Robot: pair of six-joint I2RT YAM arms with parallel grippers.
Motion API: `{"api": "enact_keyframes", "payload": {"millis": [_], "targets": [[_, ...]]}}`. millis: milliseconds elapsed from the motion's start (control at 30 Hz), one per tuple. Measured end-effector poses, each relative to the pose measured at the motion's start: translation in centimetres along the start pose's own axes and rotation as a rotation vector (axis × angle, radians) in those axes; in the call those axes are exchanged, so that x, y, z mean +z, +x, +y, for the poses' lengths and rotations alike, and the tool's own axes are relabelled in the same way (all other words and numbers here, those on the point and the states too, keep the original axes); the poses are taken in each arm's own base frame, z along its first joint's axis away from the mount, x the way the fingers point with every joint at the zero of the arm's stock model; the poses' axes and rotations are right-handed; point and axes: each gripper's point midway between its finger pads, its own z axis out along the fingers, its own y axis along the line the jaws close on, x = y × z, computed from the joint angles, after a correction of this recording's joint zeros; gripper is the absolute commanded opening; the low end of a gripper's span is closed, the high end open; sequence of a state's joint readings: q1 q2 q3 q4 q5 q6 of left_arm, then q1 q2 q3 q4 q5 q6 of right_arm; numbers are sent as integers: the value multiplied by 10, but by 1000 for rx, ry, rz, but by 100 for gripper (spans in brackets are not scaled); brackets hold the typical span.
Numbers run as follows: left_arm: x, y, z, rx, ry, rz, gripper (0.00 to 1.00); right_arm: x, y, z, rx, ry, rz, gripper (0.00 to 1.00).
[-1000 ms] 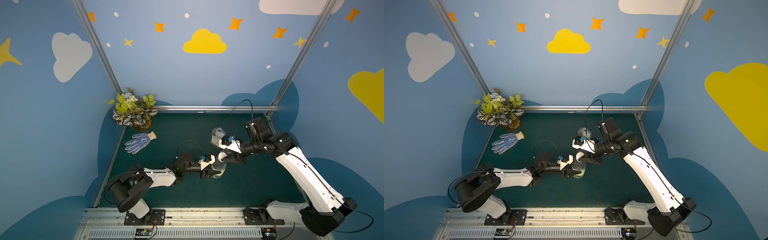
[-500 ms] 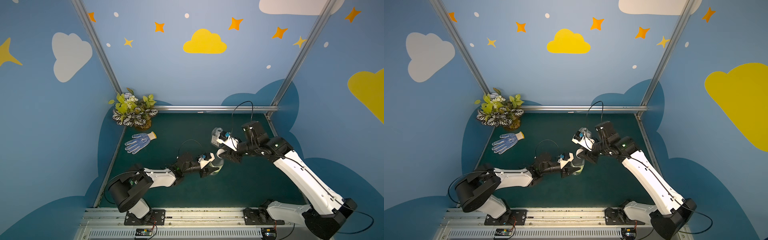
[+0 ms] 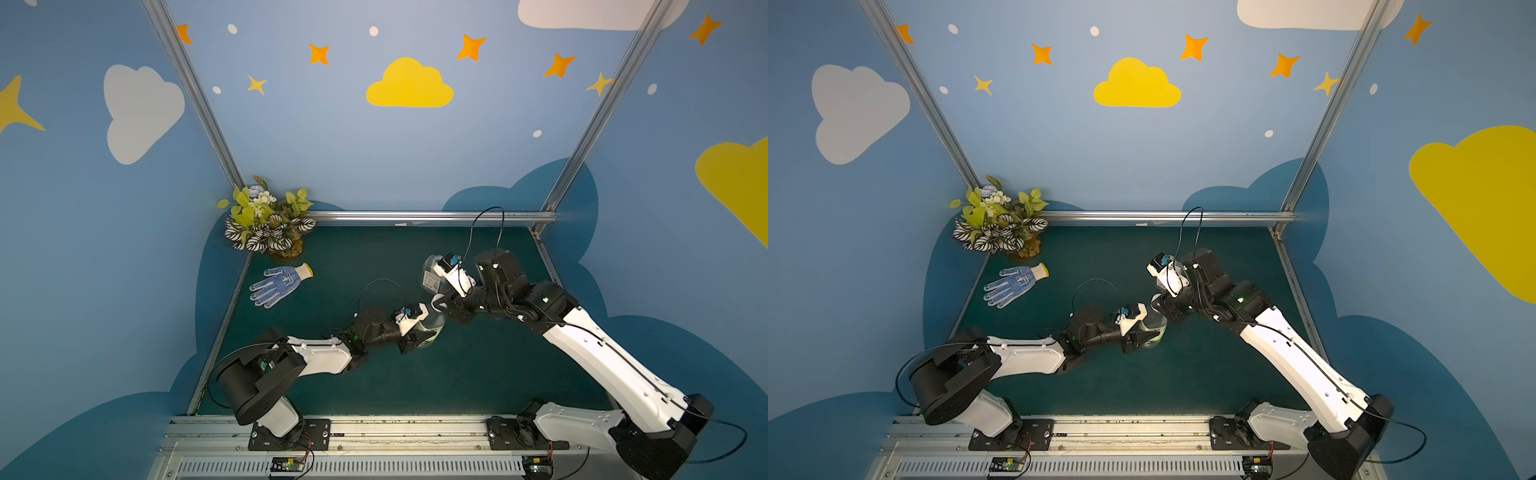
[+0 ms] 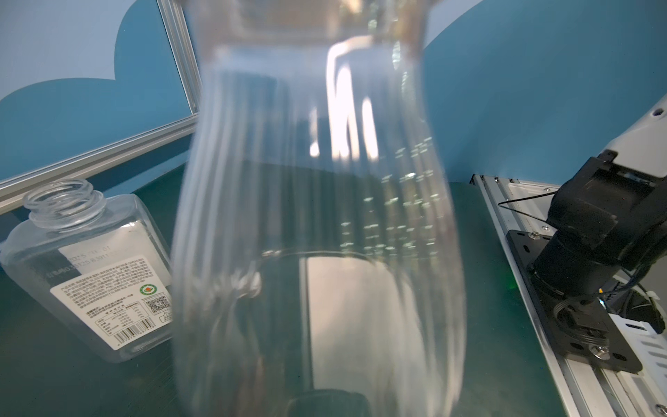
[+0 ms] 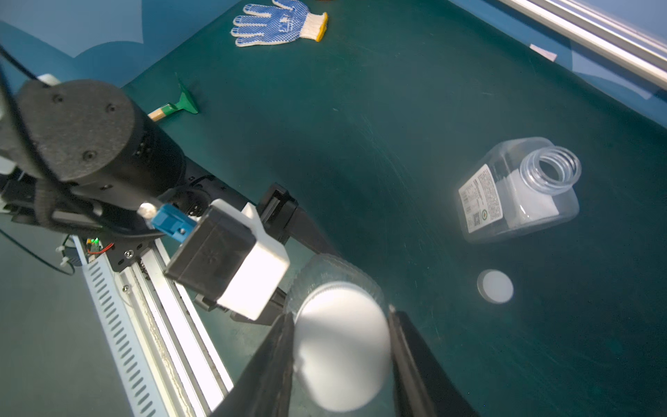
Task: Screw on the bottle caps
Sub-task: Screw the bottle cap onto the plastic bottle.
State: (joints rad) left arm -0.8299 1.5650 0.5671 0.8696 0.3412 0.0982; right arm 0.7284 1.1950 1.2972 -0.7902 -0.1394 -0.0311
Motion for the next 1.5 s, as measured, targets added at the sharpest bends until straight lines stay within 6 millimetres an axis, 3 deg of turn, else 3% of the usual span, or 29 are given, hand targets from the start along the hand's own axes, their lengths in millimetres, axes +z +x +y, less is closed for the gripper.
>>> {"api": "enact_keyframes", "payload": {"millis": [333, 467, 567, 700, 800, 933, 1033, 1267, 1500], "targets": [[2, 10, -1, 17, -27, 47, 24, 8, 9, -8, 228, 118, 50, 40], [2, 14, -3, 29, -25, 64, 24, 9, 12, -13, 278, 166, 78, 57], [5, 6, -23, 86, 43, 35, 25, 3, 6, -29, 288, 239, 49, 74], [5, -9, -38, 137, 102, -16, 24, -16, -8, -51, 293, 274, -13, 93], [5, -13, -38, 145, 105, -27, 25, -40, -23, -61, 252, 250, -84, 97], [5, -14, -38, 146, 106, -30, 24, -74, -31, -67, 162, 194, -173, 98], [5, -14, -38, 146, 107, -31, 25, -87, -30, -70, 73, 145, -211, 98], [5, -14, -36, 144, 103, -31, 24, -80, -5, -65, -92, -35, -233, 98], [4, -14, -34, 144, 99, -33, 25, -74, 9, -35, -333, -211, -277, 98]]}}
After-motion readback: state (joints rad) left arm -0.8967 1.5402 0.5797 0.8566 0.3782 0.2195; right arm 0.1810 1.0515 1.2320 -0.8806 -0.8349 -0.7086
